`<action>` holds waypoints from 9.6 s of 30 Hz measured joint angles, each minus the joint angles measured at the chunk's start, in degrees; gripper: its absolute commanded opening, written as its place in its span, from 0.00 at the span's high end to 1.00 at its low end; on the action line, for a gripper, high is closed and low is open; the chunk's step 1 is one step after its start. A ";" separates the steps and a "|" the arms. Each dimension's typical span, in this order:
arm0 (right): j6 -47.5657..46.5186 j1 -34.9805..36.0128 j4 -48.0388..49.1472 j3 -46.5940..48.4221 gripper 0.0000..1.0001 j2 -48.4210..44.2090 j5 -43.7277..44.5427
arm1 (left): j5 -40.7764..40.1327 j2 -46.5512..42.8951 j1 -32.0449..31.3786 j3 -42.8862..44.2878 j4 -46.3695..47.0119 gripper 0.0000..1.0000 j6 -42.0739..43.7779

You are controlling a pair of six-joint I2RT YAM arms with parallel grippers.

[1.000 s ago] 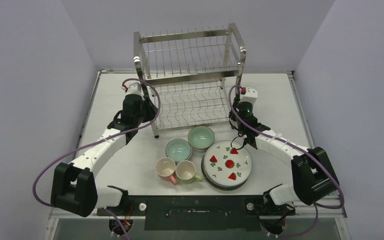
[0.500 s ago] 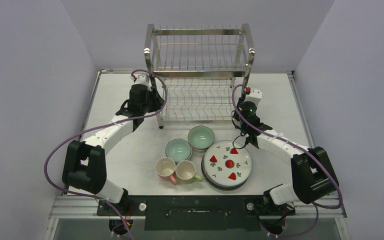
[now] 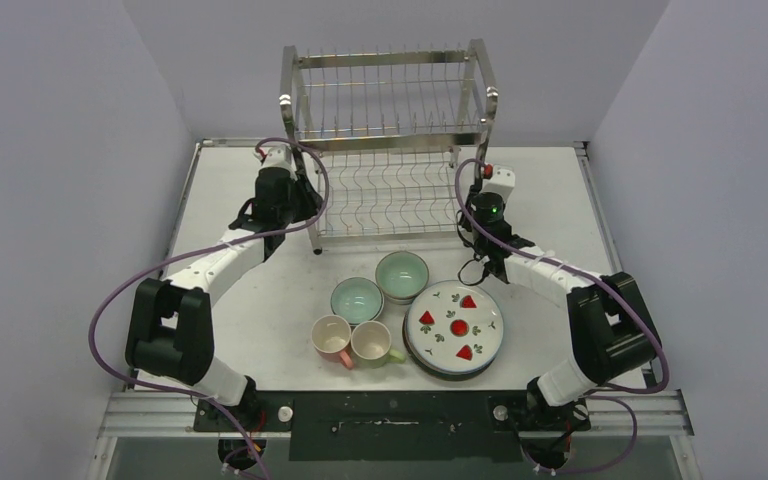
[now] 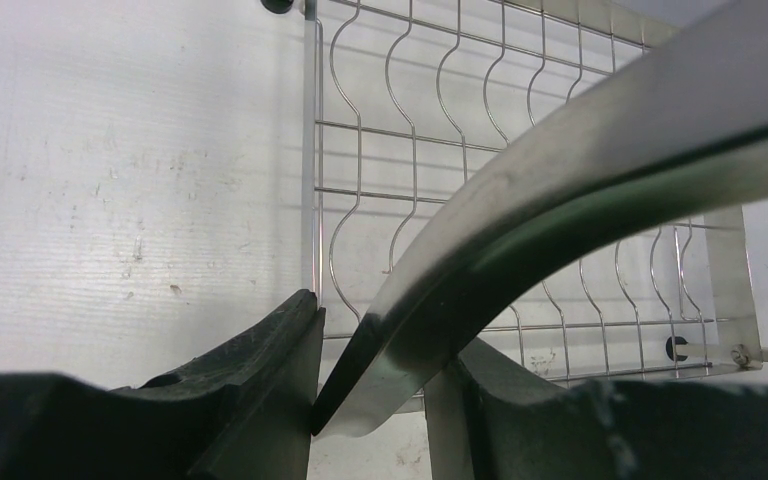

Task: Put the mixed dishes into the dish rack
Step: Move the dish rack to the center of the board, then pick up the bowl from the center of the board, then insert the bowl into the dish rack.

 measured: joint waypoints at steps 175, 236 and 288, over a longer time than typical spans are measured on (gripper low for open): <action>4.15 46.84 -49.46 22.29 1.00 -18.32 16.52 | 22.71 -21.62 -18.64 0.94 -28.00 0.65 -6.05; 4.37 47.76 -48.92 22.62 0.77 -19.12 20.02 | 22.86 -26.99 -19.21 -0.94 -28.96 1.00 -3.98; -0.48 25.40 -58.36 21.86 0.12 -33.81 32.63 | -17.84 -51.60 -19.21 2.62 -50.34 1.00 11.26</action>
